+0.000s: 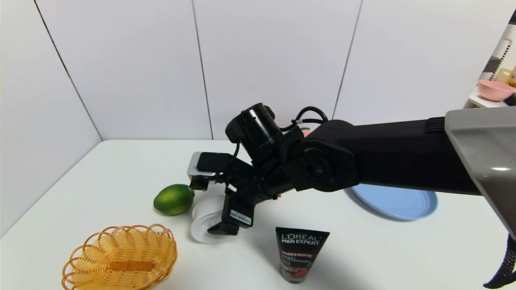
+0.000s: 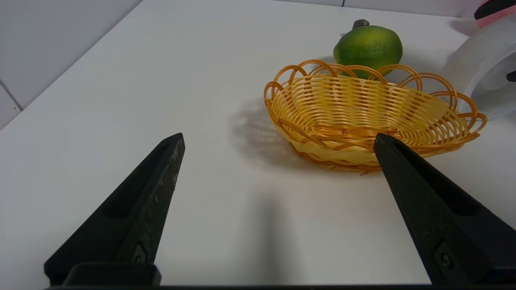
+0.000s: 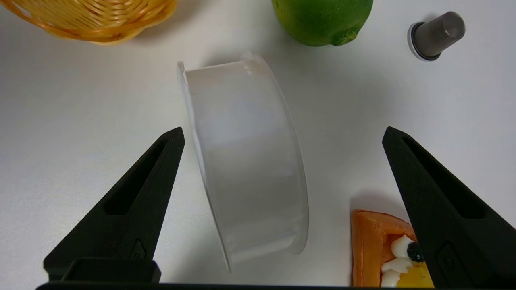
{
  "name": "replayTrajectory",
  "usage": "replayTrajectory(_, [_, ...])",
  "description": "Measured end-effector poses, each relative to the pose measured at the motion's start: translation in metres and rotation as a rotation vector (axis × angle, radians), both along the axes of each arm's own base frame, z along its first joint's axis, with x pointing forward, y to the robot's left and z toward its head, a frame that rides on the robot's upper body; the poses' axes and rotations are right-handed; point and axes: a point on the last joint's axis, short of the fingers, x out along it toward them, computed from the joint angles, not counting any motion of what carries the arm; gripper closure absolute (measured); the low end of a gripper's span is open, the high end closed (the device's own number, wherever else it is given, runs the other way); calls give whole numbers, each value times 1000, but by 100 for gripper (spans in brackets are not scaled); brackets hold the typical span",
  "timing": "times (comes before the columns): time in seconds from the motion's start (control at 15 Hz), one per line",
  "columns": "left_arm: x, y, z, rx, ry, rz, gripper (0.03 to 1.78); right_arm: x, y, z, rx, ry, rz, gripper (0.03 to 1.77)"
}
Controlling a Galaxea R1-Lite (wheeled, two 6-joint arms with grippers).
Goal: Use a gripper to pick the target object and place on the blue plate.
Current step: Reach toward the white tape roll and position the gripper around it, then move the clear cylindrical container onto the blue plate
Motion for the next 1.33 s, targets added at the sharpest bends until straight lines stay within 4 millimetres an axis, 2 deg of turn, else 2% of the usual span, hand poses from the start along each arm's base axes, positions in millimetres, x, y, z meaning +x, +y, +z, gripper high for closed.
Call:
replayTrajectory(0.27, [0,0,0,0,0,0,12,1,1,-4,-8,8,-1,10])
replayTrajectory(0.33, [0,0,0,-1,0,0,12,1,1,-5,-10,10,1,31])
replayTrajectory(0.47, [0,0,0,0,0,0,12,0,1,-7,-15,14,3,62])
replayTrajectory(0.8, [0,0,0,0,0,0,12,-1,0,-9,-25,21,3,123])
replayTrajectory(1.07, [0,0,0,0,0,0,12,-5,-4,-9,-33,31,3,123])
replayTrajectory(1.33, [0,0,0,0,0,1,12,-11,-11,7,-4,15,4,123])
